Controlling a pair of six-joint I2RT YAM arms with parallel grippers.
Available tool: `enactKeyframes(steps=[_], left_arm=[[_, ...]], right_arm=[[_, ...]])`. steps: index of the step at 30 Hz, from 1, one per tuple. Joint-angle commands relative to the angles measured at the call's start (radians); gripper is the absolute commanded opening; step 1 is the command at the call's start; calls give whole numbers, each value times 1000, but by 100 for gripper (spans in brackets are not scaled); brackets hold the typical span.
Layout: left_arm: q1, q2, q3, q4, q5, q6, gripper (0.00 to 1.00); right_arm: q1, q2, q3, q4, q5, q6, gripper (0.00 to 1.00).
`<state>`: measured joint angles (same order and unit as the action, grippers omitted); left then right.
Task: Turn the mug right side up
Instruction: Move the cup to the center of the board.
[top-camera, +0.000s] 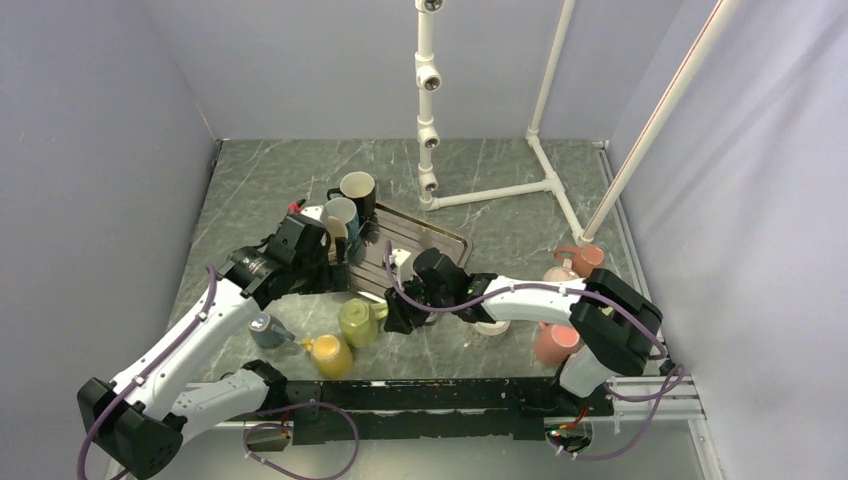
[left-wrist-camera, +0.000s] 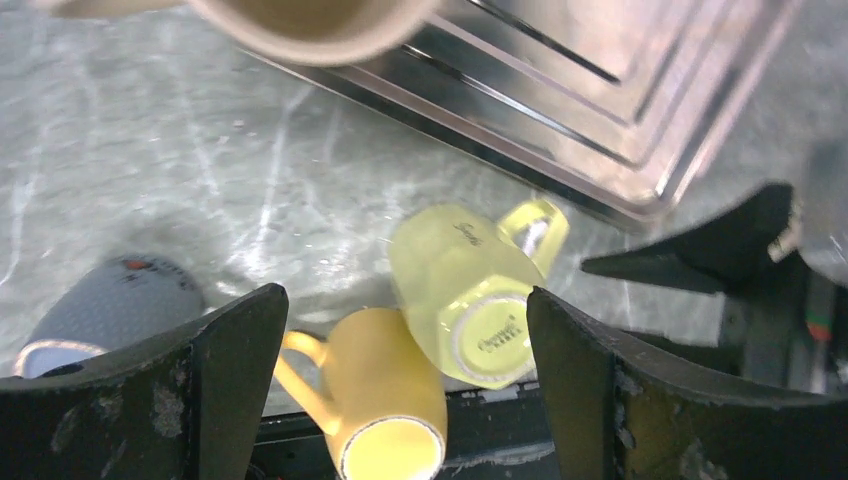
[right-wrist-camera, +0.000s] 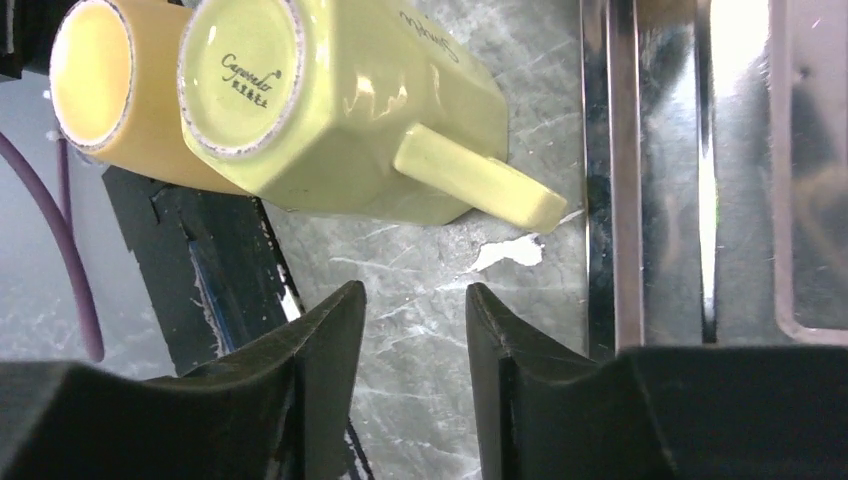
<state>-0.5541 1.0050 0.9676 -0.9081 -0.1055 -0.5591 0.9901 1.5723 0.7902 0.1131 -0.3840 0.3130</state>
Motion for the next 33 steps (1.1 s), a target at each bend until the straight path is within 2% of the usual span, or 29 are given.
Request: enactKeyframes(steps=[1,4,7,12,17,22,27,33], left_arm=[[-2,-22,67,-72,-263,-154,94],[-3,-28,109,-148,-382,-243,94],[-3,-44,151,-189,-462,-279,94],[0,-94,188,-183,-492,-254,94],[-1,-120,202,-174,-501,-242,95],[0,-118,209,-164,-486,-213,95],[0,-109,202,-166,-492,-203,95],[2,-96,175,-145,-480,-193,95]], right_arm=[[8,-46,67,-44,75,-157,52],[8,-34,111,-97,64,-349,63],[6,-27,109,-99,16,-575,63],[-10,23,136,-121,-154,-827,62],[-23,138,293,-248,-270,-927,59],[-24,194,346,-308,-332,-987,55],[-23,191,346,-398,-398,-1014,45],[-15,119,260,-354,-407,-963,31]])
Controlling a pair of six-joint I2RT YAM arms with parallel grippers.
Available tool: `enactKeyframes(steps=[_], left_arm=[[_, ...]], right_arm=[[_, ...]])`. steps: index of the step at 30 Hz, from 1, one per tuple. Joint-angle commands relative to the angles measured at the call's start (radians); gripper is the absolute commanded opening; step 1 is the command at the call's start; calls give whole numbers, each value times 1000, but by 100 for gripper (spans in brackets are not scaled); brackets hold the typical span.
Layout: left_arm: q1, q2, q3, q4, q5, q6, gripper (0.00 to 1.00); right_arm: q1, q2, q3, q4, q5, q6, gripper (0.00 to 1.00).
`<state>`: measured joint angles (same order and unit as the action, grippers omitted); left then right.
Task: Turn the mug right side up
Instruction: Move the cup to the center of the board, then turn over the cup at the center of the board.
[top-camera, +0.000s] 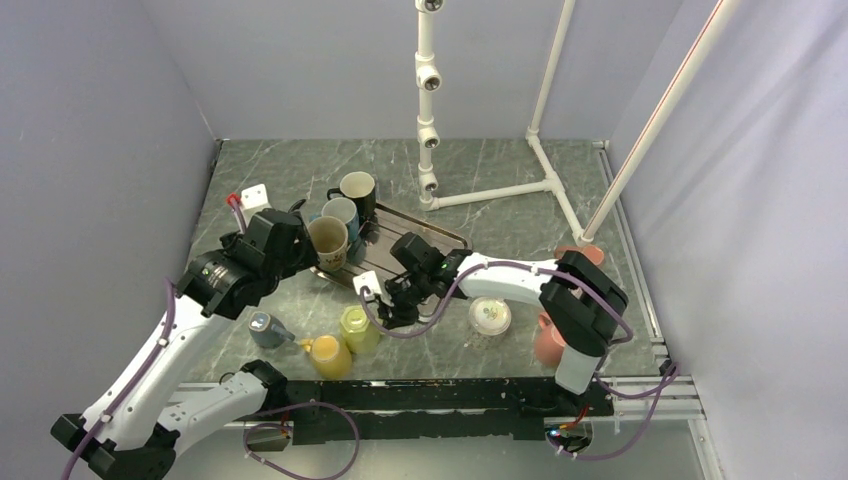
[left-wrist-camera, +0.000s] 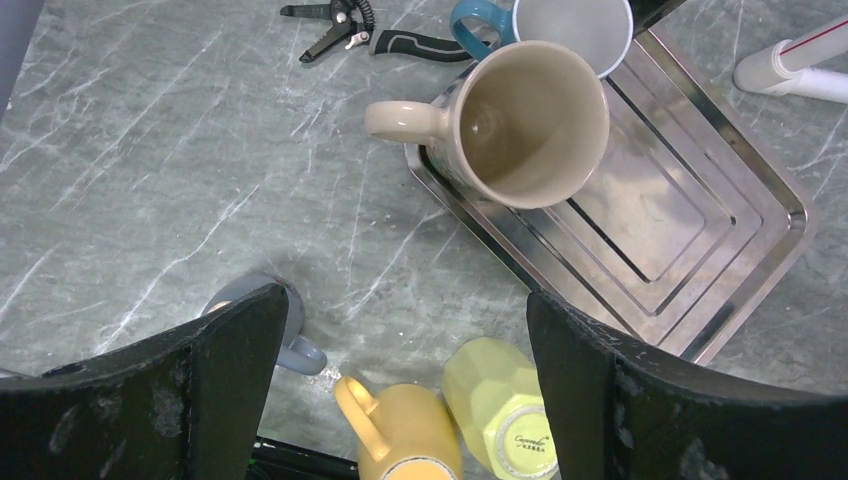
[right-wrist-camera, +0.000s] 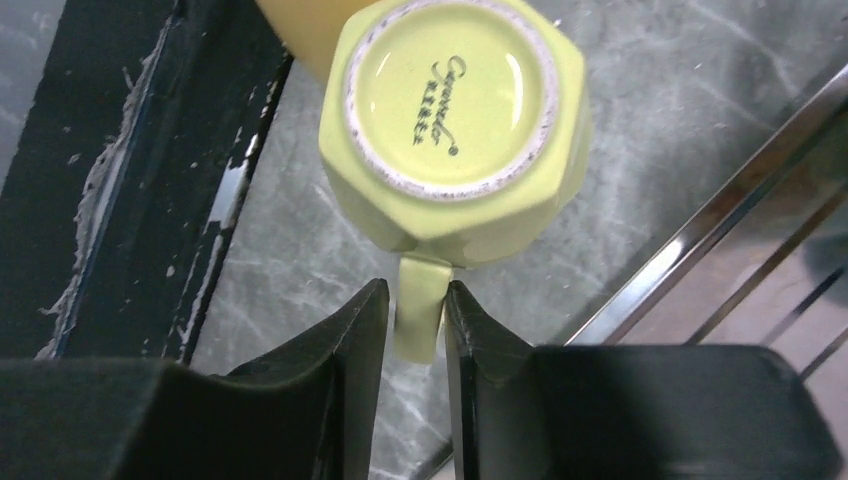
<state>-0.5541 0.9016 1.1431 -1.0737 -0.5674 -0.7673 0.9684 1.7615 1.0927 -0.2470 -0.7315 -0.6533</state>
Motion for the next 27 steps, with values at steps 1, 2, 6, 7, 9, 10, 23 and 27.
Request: enactKeyframes(steps=[1,2,6,7,9,10,23,27], left_arm=[[3,11,-4,22,-17,15,95],[4,16,-8,24,-16,14,95],[9,26,-21,36,-8,19,95],[10,27,-23,37,-8,19,95],[12,29,-26,38,-5,21,95],[14,28,-27,38,-5,23,95],[38,-1,-51,32,3,30,95],[42,-11,-54,24,1,31,95]], right_arm=[[10,-78,-53,12,-44,12,30],[16,-82,-62,21,-19,25,31],[35,-83,-87,98,88,92,42],[40,-78,-80,103,116,103,44],[50,-66,-62,94,158,114,48],[56,-61,-53,87,176,117,49],[127,-55,-30,118,364,148,31],[137,-59,-28,121,400,147,16]])
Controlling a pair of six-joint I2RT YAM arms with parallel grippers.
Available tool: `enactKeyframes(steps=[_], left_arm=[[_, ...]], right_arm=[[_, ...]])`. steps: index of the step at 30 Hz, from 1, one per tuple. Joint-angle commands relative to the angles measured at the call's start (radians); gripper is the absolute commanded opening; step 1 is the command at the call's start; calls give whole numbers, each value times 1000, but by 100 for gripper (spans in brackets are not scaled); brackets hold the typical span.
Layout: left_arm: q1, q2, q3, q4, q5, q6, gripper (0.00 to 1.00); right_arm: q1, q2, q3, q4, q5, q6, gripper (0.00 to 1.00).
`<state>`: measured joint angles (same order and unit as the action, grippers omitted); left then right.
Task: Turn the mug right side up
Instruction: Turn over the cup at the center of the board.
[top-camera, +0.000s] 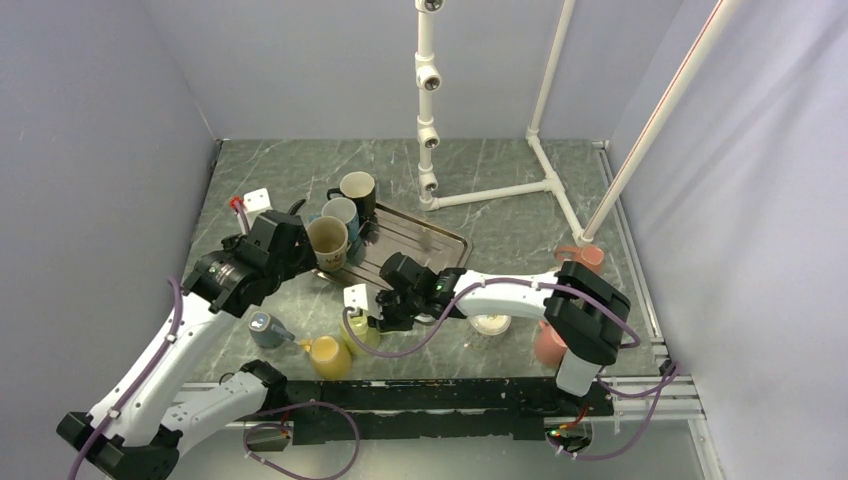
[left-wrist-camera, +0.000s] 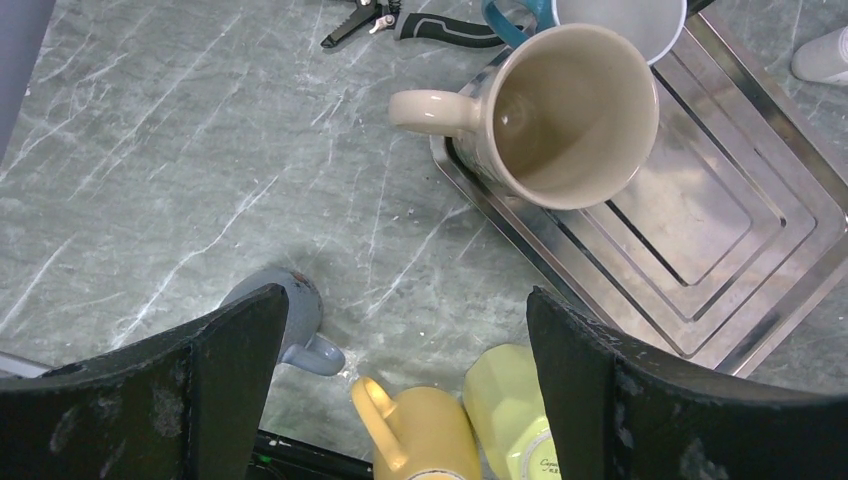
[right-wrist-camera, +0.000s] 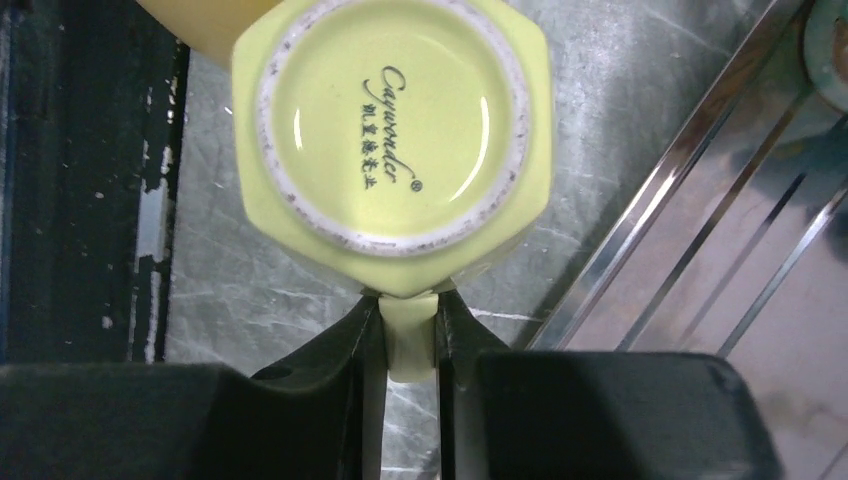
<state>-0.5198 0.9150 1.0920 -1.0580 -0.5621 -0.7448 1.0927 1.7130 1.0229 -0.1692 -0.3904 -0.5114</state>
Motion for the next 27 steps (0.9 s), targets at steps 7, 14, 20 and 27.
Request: enactKeyframes(steps=[7,14,20,27], left_arm=[[10,-35,-9,7,23,8,95],[10,-56,17,32,77,24,95],[10,-131,41,115,129,62,95],[10,-180,32,276,378,168,95]], right_arm=[[7,-78,-10,144,84,50,0],[-82,-268,-175,385,-10,203,0],[-226,-437,-350,668,-50,426,0],[-361,-536,-456,972,140,767,0]])
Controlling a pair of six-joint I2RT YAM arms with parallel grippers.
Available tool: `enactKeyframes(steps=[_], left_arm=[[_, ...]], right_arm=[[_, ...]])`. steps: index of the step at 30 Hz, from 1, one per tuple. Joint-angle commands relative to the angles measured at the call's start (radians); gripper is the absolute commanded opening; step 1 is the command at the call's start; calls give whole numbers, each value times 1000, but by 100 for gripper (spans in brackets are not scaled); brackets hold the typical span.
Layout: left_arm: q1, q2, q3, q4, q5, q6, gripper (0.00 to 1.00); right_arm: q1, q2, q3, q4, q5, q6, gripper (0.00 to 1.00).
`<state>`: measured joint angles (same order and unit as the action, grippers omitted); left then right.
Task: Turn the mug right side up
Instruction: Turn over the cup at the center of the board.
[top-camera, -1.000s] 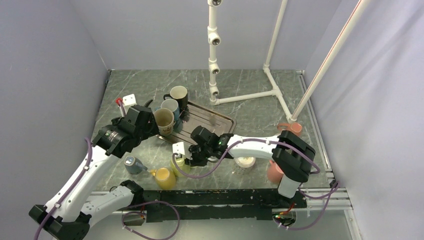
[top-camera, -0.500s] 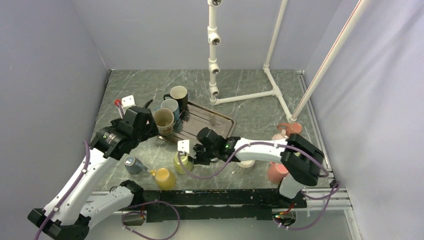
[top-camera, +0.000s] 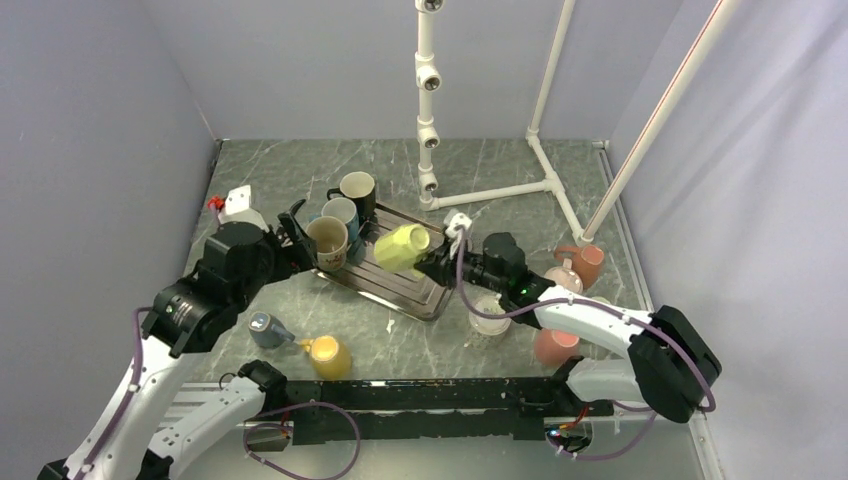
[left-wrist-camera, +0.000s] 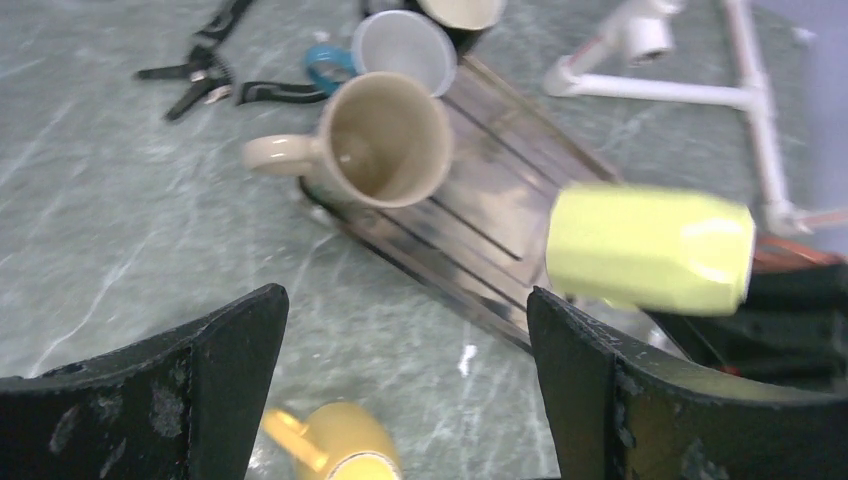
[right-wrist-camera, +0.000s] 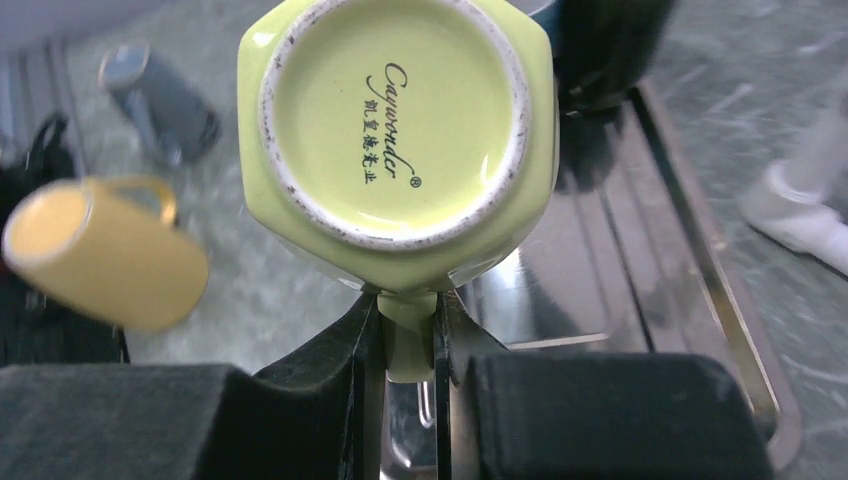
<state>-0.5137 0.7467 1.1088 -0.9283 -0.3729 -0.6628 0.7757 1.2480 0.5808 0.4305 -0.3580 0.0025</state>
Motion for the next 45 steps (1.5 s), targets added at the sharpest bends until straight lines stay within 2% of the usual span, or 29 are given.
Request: enactKeyframes(steps=[1,5,7,15,18,23,27,33,40,45], left_arm=[[4,-5,7,174,268,98,95],[4,40,-42,265,494,94,95],[3,55,-102,370,601,64,92],[-9,109,-274,746,817,-89,93],[-31,121,-303,873,858,-134,94],[-63,105,-333,971,833,-167,94],[-72,111,-378,1102,829,-222,94],[-75,122,-373,1096,788,-233,80],[-76,148,-412,1276,881,-324,55],[-82,135,-434,1314,912,-321,49]], right_arm=[[-53,-75,-19,402,165,306,0],[-63,-86,-27,480,266,453,0],[-63,-92,-34,524,282,518,0],[-63,-84,-56,727,228,753,0],[-59,-66,-54,781,183,835,0],[-48,-39,-50,860,151,953,0],[-16,-12,-34,913,112,977,0],[5,14,-24,986,82,1044,0],[8,48,-19,1026,73,1130,0],[7,81,0,1059,59,1183,0]])
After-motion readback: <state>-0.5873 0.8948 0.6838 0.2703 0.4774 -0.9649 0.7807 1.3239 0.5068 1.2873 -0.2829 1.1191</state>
